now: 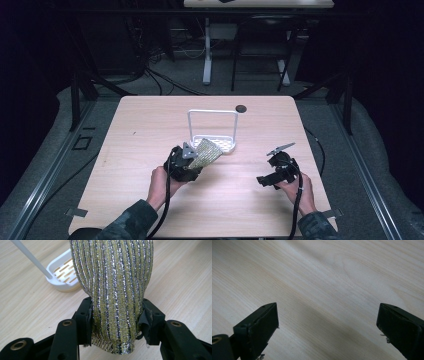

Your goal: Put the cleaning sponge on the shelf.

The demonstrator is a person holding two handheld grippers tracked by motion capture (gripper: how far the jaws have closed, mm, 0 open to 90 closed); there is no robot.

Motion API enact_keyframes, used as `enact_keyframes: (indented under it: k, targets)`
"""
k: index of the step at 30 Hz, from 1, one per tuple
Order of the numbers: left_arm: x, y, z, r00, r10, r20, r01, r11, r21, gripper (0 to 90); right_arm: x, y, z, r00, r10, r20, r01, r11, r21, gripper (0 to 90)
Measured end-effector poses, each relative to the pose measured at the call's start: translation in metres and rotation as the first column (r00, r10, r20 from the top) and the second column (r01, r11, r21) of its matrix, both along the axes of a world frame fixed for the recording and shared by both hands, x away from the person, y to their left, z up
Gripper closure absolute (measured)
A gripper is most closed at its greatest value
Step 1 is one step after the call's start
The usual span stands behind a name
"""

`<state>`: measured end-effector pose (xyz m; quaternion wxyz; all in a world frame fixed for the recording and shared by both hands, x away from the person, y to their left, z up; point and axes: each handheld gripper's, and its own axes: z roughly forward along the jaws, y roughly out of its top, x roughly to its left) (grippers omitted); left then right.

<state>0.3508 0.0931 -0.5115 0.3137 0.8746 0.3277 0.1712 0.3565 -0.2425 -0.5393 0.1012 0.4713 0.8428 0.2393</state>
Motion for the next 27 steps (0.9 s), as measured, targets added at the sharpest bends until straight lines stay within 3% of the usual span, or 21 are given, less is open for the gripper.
enact_keyframes:
  k: [27]
  targets:
    - [0.023,-0.006,0.004,0.9990,0.026,0.037,-0.027,0.9995,0.020,51.4,0.000,-0.001,0.000,0.9999,0.010,-0.003,-0.010,1.000,-0.004,3.7]
